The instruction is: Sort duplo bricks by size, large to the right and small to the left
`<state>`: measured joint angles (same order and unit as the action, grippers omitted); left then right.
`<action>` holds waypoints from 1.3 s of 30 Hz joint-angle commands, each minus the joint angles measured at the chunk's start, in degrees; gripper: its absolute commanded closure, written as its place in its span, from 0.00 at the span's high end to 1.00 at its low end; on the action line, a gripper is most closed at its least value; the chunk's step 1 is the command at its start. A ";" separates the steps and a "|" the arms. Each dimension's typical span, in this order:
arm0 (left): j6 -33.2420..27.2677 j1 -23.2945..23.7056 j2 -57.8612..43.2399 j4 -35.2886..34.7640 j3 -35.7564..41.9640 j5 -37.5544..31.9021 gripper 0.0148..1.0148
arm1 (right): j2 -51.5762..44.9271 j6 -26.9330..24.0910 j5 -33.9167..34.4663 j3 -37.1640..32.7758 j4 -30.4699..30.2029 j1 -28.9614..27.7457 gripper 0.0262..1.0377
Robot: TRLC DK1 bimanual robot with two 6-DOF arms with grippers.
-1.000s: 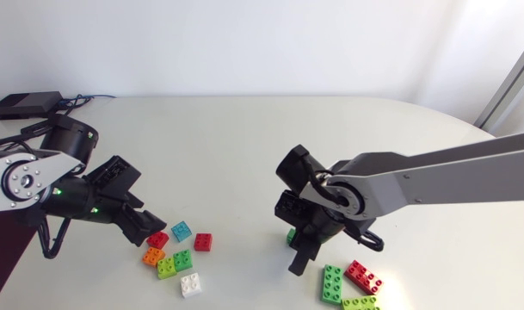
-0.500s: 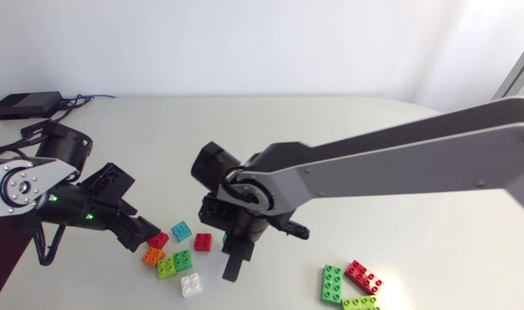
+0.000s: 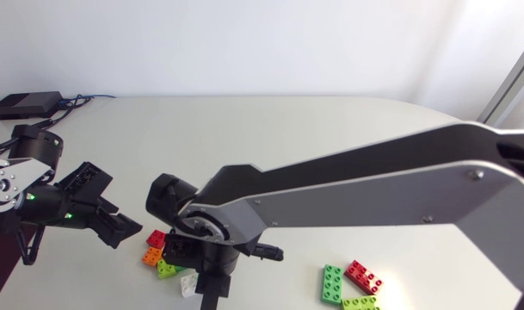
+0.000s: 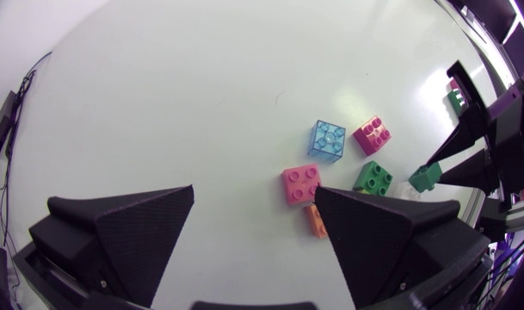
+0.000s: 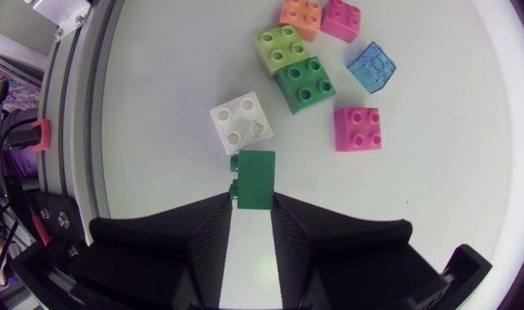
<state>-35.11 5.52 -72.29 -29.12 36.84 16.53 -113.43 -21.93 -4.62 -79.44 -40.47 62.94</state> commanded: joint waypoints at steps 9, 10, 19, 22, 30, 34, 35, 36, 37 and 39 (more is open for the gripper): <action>-1.54 1.07 0.13 -0.06 -1.60 1.31 0.96 | -4.08 -1.36 -2.58 -4.94 -2.33 2.63 0.11; -1.54 1.16 0.13 -0.06 -1.60 1.31 0.96 | -4.70 -1.27 -2.50 -5.90 -2.51 2.63 0.11; -1.71 2.04 0.22 -0.06 -1.16 1.31 0.97 | -7.69 -1.27 -1.35 -9.42 -3.13 2.45 0.11; -1.63 2.04 0.40 -0.06 -0.98 1.31 0.97 | -7.86 -1.27 -1.00 -9.42 -2.69 2.19 0.11; -1.27 2.04 0.92 -0.06 -0.72 1.31 0.97 | -9.97 -1.62 0.32 -12.32 -2.95 1.49 0.12; -1.27 2.04 1.10 -0.06 -0.54 1.31 0.97 | -11.73 -1.62 0.49 -15.66 -4.36 0.87 0.24; -1.27 2.04 1.10 -0.06 -0.54 1.39 0.97 | -12.17 -1.62 0.84 -16.45 -4.80 0.70 0.26; -1.19 2.04 1.10 -0.06 -0.45 1.31 0.97 | -12.43 -1.62 1.02 -16.89 -4.80 0.34 0.26; -1.19 2.04 1.10 -0.06 -0.45 1.31 0.97 | -12.70 -1.62 1.28 -17.24 -4.80 0.08 0.26; -1.19 2.04 1.10 -0.06 -0.45 1.31 0.97 | -12.87 -1.62 1.46 -17.68 -4.80 -0.45 0.26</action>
<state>-35.38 7.14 -71.83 -29.12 36.51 17.39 -124.40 -22.35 -3.84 -95.85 -44.27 63.35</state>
